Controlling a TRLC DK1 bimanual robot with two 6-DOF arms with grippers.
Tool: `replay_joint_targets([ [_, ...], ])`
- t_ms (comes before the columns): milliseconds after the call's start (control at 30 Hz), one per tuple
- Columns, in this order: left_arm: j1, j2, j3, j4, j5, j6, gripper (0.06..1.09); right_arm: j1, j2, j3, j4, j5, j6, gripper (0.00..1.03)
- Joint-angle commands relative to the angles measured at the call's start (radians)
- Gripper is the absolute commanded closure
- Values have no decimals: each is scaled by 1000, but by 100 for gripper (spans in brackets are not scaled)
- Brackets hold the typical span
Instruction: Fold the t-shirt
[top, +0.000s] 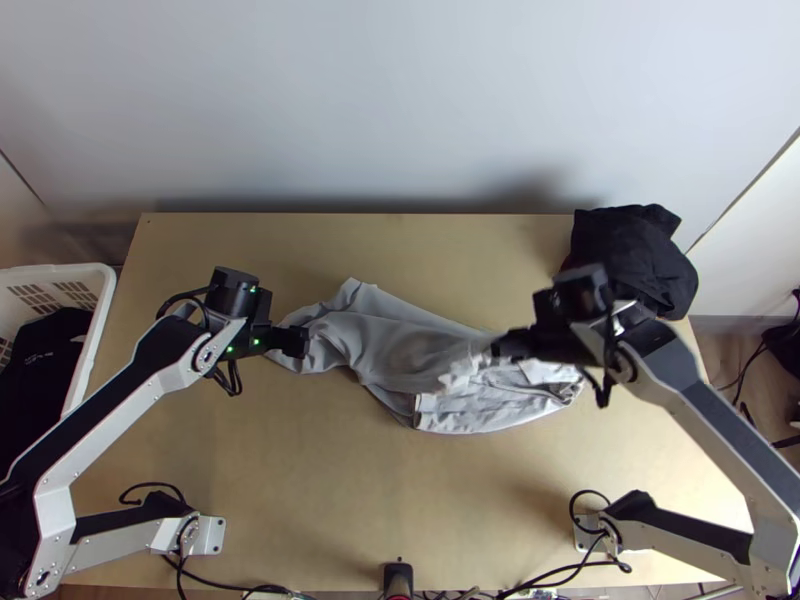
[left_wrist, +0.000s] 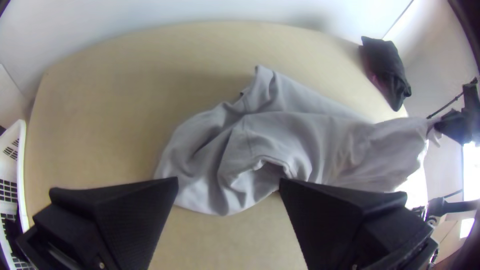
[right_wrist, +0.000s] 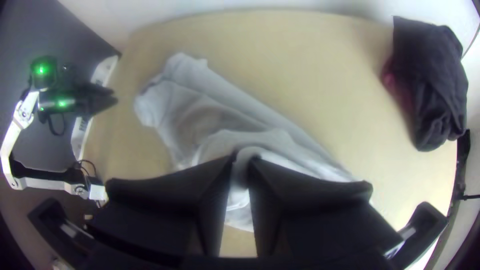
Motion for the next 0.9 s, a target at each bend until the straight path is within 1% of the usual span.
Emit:
replay_joint_targets([
  [0, 38, -9, -20, 2, 0, 9, 11, -31, 60, 289, -85, 6, -5, 89],
  [33, 42, -10, -23, 1, 0, 10, 11, -40, 68, 323, -87, 6, -11, 93],
  [67, 42, -15, -30, 1, 1, 12, 11, -48, 73, 352, -84, 6, -13, 93],
  [167, 38, -46, -56, 2, 1, 16, 11, -57, 77, 420, -51, 4, -13, 100],
  [300, 12, -76, -108, 25, 1, 18, 11, -57, 102, 501, -44, 4, -2, 100],
  [467, 5, -63, -186, 110, 0, 35, 11, -55, 108, 561, -41, 4, 10, 100],
  [667, 5, -49, -244, 160, 0, 65, 11, -74, 166, 743, -47, 6, 41, 100],
  [733, -21, -46, -263, 183, 1, 70, 11, -74, 186, 788, -50, 20, 47, 100],
  [867, -133, -49, -258, 180, 1, 76, 11, -74, 209, 826, -48, 47, 61, 100],
])
